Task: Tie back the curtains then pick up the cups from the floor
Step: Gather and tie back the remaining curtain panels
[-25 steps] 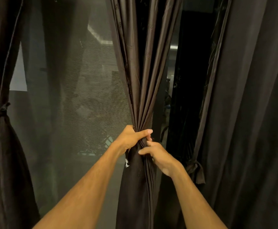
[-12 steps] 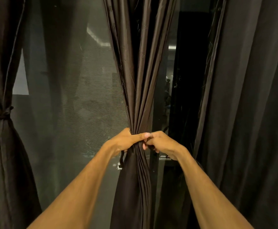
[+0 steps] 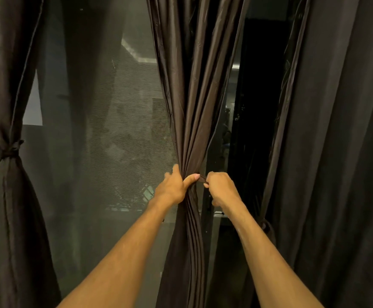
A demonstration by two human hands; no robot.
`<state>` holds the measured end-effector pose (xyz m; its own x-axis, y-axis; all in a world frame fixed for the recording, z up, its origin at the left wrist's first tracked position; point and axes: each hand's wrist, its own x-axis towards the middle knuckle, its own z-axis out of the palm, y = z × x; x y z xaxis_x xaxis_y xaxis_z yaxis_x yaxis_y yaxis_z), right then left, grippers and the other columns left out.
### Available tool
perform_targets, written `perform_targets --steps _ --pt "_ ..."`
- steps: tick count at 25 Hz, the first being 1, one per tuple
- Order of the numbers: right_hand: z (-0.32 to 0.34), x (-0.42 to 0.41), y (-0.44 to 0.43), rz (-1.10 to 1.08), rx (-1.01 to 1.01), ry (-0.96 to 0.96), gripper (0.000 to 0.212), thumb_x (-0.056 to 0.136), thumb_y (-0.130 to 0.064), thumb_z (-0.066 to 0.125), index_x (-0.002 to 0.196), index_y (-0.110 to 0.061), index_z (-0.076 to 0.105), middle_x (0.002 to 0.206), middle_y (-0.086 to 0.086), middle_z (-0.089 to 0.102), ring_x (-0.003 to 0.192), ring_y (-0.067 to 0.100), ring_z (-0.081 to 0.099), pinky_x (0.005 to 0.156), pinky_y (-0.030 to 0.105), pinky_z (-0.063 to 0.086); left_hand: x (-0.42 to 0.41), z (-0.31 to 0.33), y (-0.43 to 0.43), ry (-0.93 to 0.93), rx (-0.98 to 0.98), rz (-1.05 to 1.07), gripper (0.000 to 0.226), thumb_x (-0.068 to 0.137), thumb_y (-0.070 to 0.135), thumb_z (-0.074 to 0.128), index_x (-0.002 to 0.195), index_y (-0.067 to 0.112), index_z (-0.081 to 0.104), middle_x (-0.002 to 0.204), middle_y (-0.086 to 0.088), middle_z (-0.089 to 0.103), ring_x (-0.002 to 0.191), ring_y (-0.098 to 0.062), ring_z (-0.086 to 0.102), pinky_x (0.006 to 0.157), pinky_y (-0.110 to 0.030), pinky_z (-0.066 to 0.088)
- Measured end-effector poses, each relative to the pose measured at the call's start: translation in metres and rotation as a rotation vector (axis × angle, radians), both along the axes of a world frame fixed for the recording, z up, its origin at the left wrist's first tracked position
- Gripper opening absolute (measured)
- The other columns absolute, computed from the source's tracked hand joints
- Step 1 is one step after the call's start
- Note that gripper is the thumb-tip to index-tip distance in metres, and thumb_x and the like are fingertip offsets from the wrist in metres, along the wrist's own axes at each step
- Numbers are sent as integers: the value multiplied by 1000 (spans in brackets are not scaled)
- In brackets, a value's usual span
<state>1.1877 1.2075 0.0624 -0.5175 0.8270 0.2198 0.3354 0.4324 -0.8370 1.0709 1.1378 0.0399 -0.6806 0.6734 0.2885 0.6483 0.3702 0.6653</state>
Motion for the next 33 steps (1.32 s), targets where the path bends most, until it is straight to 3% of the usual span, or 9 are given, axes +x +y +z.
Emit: perform_targets --steps 2,4,9,13,18,23,26,29,33 --pt "-11 0 -14 31 -271 212 27 96 -21 42 70 -20 49 60 -3 42 49 14 39 49 30 35 1 5 0 -117 54 -29 79 84 65 53 136 11 30 136 -16 50 121 -34 50 100 -49 44" --pt "-31 -7 -23 111 -425 368 29 95 -24 37 66 -20 42 53 -7 29 42 11 25 43 27 23 6 8 -1 -344 212 -57 74 84 54 64 134 7 35 134 -15 52 120 -32 53 98 -46 47" --pt "-54 -24 -44 142 -282 478 34 102 -25 38 74 -23 57 71 -2 56 65 13 52 66 32 42 24 14 -3 -748 414 -105 60 86 28 70 130 3 39 114 -17 61 85 -21 59 60 -29 50" --pt "-61 -22 -37 164 -127 344 34 104 -21 38 80 -16 61 92 10 65 77 15 58 66 27 43 24 14 -18 -969 473 -136 16 86 19 53 84 4 59 69 -8 58 60 -20 54 57 -28 47" --pt "-60 -24 -32 170 -59 234 30 103 -19 43 90 -8 67 103 7 55 82 11 58 68 21 43 16 11 -23 -853 477 -127 20 92 0 40 94 4 60 76 -11 58 64 -20 55 62 -32 50" --pt "-64 -23 -29 131 -83 308 24 89 -6 61 66 -7 58 61 11 54 59 14 52 58 31 43 2 10 -35 -630 346 -235 17 88 -4 59 94 5 72 86 -9 72 79 -19 66 75 -27 53" --pt "-58 -22 -35 95 -234 425 17 78 1 69 85 -14 72 71 6 73 70 18 71 66 34 58 1 6 -37 -683 430 -126 29 73 -4 77 100 2 67 91 -14 73 81 -24 69 73 -29 55" --pt "-54 -14 -39 155 -436 467 15 85 0 68 95 -11 72 79 5 74 69 12 70 62 24 53 4 4 -38 -611 454 -94 26 71 -3 80 79 9 58 72 -7 66 62 -16 62 56 -21 50" --pt "-53 -7 -41 172 -590 464 10 91 -7 65 93 -15 71 81 3 73 70 11 66 59 23 48 8 2 -30 -405 288 -97 31 85 13 71 71 17 44 68 0 51 68 -17 51 64 -30 43"
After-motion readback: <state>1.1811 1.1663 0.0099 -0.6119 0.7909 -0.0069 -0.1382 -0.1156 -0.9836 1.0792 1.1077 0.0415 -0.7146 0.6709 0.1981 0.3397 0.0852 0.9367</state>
